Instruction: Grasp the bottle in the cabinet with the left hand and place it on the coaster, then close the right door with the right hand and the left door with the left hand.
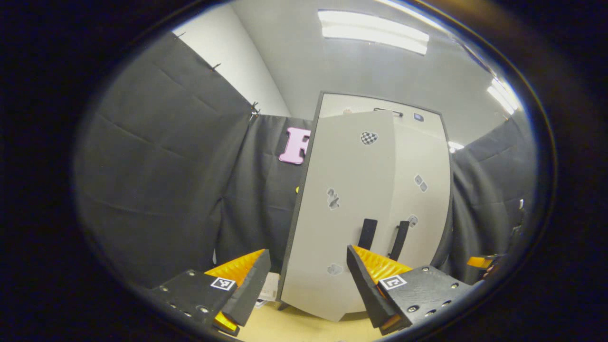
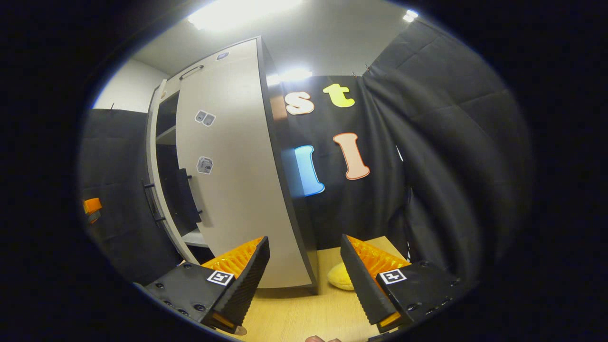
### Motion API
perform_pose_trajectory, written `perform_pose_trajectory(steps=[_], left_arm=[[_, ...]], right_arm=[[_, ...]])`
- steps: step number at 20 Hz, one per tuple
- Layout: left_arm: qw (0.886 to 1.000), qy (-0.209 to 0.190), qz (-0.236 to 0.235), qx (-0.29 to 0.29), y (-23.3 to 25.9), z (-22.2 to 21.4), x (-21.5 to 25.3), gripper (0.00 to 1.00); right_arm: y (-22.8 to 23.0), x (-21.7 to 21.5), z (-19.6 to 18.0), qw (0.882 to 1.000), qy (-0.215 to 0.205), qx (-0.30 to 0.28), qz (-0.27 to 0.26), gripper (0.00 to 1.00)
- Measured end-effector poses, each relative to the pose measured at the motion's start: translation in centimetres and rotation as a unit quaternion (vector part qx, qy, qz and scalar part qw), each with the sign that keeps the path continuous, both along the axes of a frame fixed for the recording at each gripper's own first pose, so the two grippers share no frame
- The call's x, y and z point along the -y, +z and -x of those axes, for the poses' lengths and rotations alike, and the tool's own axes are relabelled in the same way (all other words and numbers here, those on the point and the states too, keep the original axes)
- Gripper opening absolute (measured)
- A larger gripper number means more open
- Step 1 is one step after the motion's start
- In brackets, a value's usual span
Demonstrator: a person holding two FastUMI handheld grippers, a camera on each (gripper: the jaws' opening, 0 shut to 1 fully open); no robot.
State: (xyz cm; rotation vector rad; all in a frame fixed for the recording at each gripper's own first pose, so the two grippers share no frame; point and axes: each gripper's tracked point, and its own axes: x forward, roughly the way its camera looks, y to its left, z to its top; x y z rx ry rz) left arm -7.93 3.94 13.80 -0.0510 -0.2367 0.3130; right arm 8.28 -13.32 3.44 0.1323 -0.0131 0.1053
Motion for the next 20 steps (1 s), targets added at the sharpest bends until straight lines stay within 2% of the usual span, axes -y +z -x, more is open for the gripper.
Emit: perform_pose_trajectory(steps=[2,3,4,7,8,9,13,20], left_arm=[[0.999,0.041,-0.034,0.005,0.8,1.4,-1.1,0.99],[0.997,0.059,-0.046,0.003,1.1,1.7,-1.3,0.89],[0.996,0.066,-0.052,-0.002,1.1,1.6,-1.1,0.93],[0.997,0.047,-0.060,-0.026,0.3,1.1,-0.9,0.94],[0.997,0.038,-0.065,-0.029,0.3,1.0,-0.9,0.99],[0.997,0.032,-0.067,-0.032,0.3,0.8,-0.8,0.99],[0.998,0.011,-0.047,-0.038,-0.6,0.2,-0.6,0.99],[0.999,-0.003,-0.026,-0.033,-0.9,-0.5,-5.0,0.99]], right_arm=[[0.5,-0.7,-0.1,1.000,0.005,0.005,-0.003,0.95],[0.4,-1.1,0.0,1.000,0.010,0.003,-0.003,0.95],[0.4,-1.8,0.1,1.000,0.017,0.000,-0.002,0.95],[0.7,-2.7,0.3,1.000,0.018,0.003,0.009,0.95],[0.9,-2.9,0.3,1.000,0.015,0.008,0.016,0.95],[1.0,-3.3,0.3,1.000,0.011,0.009,0.023,0.92],[1.7,-5.1,0.9,0.999,-0.002,0.012,0.036,0.95],[2.0,-8.0,1.0,0.998,-0.012,0.012,0.056,0.95]])
